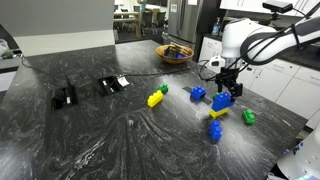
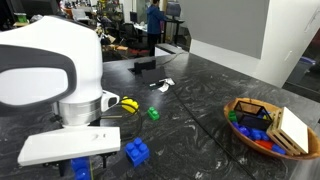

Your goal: Remove the green block from the blue one and put it on the table, move the building block tower slightly to the right, and then move the blue block backwards

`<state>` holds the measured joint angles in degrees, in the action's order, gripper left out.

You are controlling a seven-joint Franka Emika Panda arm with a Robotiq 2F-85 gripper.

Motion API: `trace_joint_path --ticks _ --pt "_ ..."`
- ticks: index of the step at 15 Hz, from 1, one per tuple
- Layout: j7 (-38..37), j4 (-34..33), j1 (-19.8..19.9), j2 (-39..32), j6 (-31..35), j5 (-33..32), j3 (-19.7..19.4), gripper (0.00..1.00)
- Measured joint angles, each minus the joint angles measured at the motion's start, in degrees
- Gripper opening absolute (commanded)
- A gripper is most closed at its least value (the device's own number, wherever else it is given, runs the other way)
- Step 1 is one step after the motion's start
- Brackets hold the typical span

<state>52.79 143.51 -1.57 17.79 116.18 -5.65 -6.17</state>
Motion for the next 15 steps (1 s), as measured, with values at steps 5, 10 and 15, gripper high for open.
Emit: trace_joint_path --ticks 5,10,15 --pt "-1.0 -0.6 0.0 2.2 -2.1 0.0 0.0 1.00" --pt "-5.8 -3.5 -0.2 8.8 -2.7 1.4 0.0 1.00" --pt "-6.0 -7.8 -4.7 5.9 -2.1 4.4 1.4 1.00"
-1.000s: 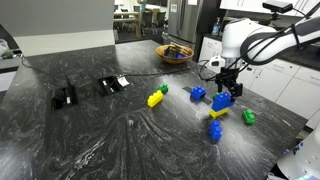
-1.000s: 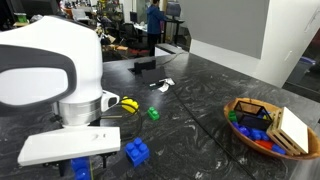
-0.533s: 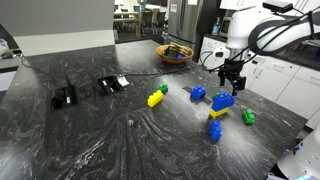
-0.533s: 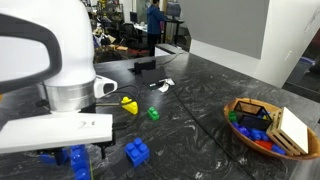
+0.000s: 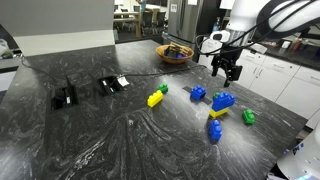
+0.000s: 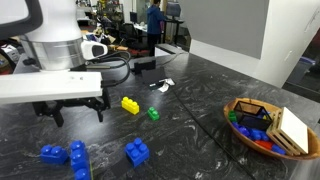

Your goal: Remove the green block from the blue one and put it on the table, move the building block tower slightly to the right, and then move the blue block backwards

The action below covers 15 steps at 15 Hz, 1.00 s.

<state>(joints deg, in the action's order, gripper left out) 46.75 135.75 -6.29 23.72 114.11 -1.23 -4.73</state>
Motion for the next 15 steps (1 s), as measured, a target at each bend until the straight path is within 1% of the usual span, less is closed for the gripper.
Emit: trace_joint_path --ticks 3,6,9,10,15 --pt "5.3 -2.9 -4.3 -2.5 1.1 3.0 1.2 1.00" --pt "13.2 -4.0 -6.5 -3.8 -0.1 5.4 1.5 1.00" --pt "21.9 -4.0 -6.5 -5.9 -3.5 8.8 0.8 1.00" --pt "23.7 -4.2 -6.5 -6.9 -4.4 9.7 0.4 1.00" --pt "25.0 -5.3 -6.5 -7.8 -5.6 10.2 0.0 1.00"
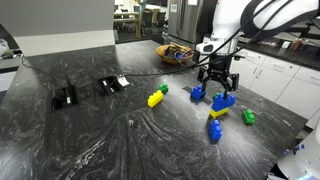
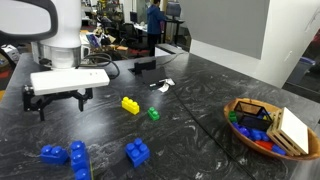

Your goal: Remove the green block from the blue one and put it on the table, move the building block tower slightly to the right, and then move the blue block backwards

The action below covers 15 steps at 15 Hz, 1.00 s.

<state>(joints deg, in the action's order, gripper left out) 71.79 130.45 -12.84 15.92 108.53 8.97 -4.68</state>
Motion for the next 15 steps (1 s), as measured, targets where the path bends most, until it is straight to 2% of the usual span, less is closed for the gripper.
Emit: trace_joint_path --ticks 3,9,12,15 --pt "0.3 0.4 0.1 0.0 0.0 -0.6 1.5 1.00" --pt "2.6 6.0 -2.1 0.0 -0.2 -2.0 8.8 1.00" --pt "2.6 8.6 -2.1 -0.1 0.7 -5.3 9.6 1.00" --pt "2.6 11.0 -1.8 -0.7 4.4 -6.3 9.6 1.00"
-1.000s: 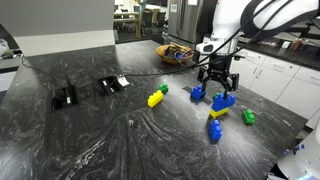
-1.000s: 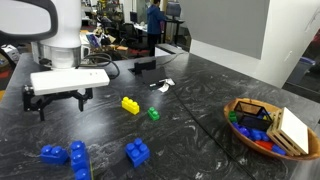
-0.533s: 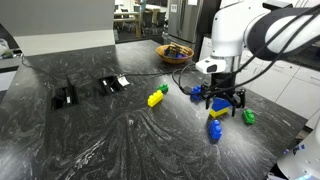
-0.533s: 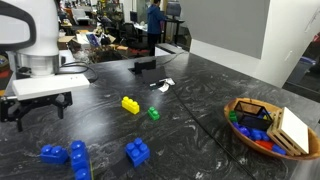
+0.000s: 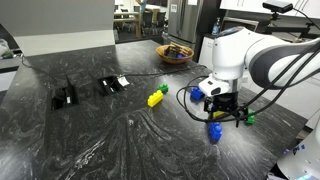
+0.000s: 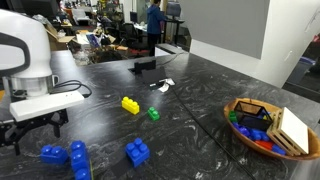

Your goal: Remove the green block from the blue one and put it on the table, move the building block tower slightly to the right, and then move the blue block backwards

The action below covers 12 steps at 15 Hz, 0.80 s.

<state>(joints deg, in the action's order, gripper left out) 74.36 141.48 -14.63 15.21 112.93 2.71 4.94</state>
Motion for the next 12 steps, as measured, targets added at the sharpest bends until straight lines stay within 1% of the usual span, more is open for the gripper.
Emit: trace_joint_path --ticks 5,9,10,11,12 --pt "-1.0 1.4 0.3 -3.8 8.9 -0.6 0.0 1.00" --pt "-2.1 2.4 0.7 -6.6 11.8 -0.9 0.0 1.00" --pt "-2.3 2.6 0.7 -6.9 12.0 -0.9 0.0 0.95" --pt "-2.5 2.6 0.8 -7.1 12.1 -0.9 0.0 0.72" --pt "-2.8 2.7 0.8 -7.2 12.1 -0.9 0.0 0.70"
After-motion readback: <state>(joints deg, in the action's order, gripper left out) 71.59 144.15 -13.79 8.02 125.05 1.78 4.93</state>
